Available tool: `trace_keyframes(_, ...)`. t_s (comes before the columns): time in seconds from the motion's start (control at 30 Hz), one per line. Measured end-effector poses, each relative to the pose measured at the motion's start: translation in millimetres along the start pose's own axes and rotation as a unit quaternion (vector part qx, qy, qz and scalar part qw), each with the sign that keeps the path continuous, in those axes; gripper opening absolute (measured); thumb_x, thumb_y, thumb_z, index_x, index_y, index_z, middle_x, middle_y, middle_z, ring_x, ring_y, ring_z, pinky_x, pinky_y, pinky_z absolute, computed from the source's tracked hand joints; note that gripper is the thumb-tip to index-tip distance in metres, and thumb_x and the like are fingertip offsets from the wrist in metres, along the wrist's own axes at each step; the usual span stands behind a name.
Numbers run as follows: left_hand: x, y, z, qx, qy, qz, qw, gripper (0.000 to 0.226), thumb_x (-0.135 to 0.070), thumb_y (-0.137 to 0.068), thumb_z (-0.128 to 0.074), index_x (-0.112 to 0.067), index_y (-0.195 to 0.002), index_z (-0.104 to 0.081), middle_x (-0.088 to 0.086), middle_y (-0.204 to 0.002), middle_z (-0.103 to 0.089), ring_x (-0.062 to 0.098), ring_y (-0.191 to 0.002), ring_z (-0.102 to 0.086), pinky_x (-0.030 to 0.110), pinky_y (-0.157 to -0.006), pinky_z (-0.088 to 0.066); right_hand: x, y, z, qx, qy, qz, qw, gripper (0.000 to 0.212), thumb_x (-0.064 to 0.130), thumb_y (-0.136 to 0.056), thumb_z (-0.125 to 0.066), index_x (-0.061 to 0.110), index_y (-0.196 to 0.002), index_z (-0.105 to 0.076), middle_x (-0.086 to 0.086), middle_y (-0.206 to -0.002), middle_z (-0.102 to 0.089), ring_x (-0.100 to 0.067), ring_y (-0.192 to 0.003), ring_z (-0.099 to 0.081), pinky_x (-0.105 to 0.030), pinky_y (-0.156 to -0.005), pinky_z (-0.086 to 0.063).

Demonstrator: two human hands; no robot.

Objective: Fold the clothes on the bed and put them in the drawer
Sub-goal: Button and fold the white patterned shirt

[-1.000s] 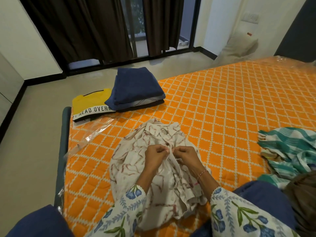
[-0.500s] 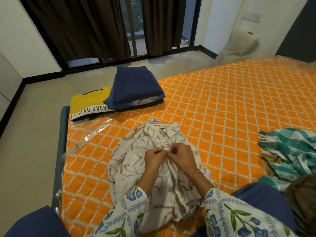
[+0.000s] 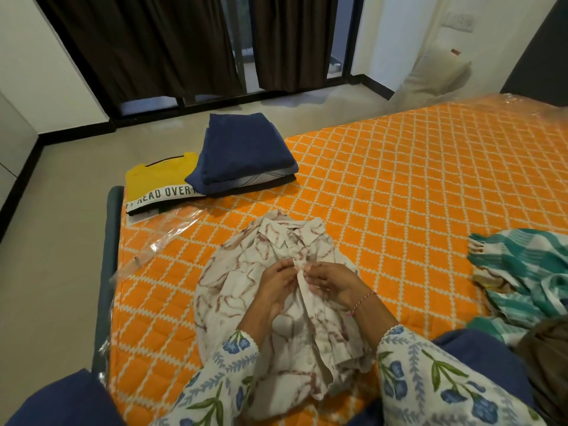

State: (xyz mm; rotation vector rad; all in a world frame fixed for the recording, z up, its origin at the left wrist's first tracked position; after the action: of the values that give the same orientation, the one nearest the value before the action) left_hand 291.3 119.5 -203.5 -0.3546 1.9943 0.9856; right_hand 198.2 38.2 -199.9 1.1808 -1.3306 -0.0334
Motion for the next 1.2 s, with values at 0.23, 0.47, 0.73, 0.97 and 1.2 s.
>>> trace_keyframes(0.23,-7,-1,15,-0.009,-0.295,-0.108,0.949,0.029,0.002,-0.083,-0.064,-0.012,-0.104,-0.050,0.005,-0.071,-0.058,0.016,-0.061,-0.054,0.032,-0.058,-0.046,28,-14,-6,-0.057,0.020,0.043,0.997,0.020,-0.001,-0.091,-0.057,0.004,-0.072,-0.060,-0.009,-0.065,-0.058,-0.009,-0.049,-0.057,-0.017,-0.039,-0.045)
trace_keyframes(0.47,14,15,23,-0.040,-0.565,-0.196,0.800,0.051,-0.012,-0.081,-0.064,-0.016,-0.121,-0.033,0.005,-0.116,-0.051,0.026,-0.099,-0.056,0.039,-0.078,-0.050,12,-29,-7,-0.102,0.067,0.079,0.989,0.027,-0.015,-0.087,-0.053,0.000,-0.065,-0.055,-0.017,-0.066,-0.057,-0.018,-0.048,-0.062,-0.027,-0.045,-0.054)
trace_keyframes(0.73,20,15,14,-0.032,-0.631,-0.254,0.732,0.015,-0.011,-0.086,-0.058,-0.014,-0.091,-0.071,0.007,-0.103,-0.057,0.024,-0.100,-0.054,0.030,-0.077,-0.040,-9,16,-13,-0.145,0.562,0.247,0.776,0.029,0.031,-0.076,-0.073,0.014,-0.092,-0.057,-0.003,-0.087,-0.058,-0.021,-0.080,-0.057,-0.028,-0.059,-0.038)
trace_keyframes(0.97,33,15,9,-0.033,-0.701,-0.229,0.675,0.023,-0.029,-0.090,-0.053,-0.022,-0.107,-0.067,0.004,-0.115,-0.051,0.024,-0.113,-0.046,0.034,-0.093,-0.034,-35,24,-15,-0.197,0.679,0.250,0.662,0.044,0.038,-0.069,-0.064,0.007,-0.101,-0.059,-0.013,-0.095,-0.062,-0.034,-0.079,-0.063,-0.036,-0.055,-0.048)
trace_keyframes(1.2,34,16,-4,-0.031,-0.672,-0.206,0.711,0.025,-0.018,-0.091,-0.052,-0.018,-0.111,-0.066,0.009,-0.112,-0.063,0.026,-0.104,-0.059,0.034,-0.080,-0.046,-24,34,12,-0.261,0.534,0.229,0.771,0.011,0.016,-0.082,-0.065,0.008,-0.074,-0.063,-0.011,-0.076,-0.059,-0.026,-0.071,-0.057,-0.029,-0.051,-0.036)
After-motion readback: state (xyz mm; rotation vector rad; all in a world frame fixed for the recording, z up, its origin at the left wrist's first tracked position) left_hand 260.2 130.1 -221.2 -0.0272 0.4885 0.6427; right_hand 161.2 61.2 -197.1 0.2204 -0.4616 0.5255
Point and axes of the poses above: each hand's wrist, its own y-axis away from the middle knuckle, its own z-axis out of the back of the hand, x = y × z, the point moved 7 cm from there along -y, towards the middle knuckle
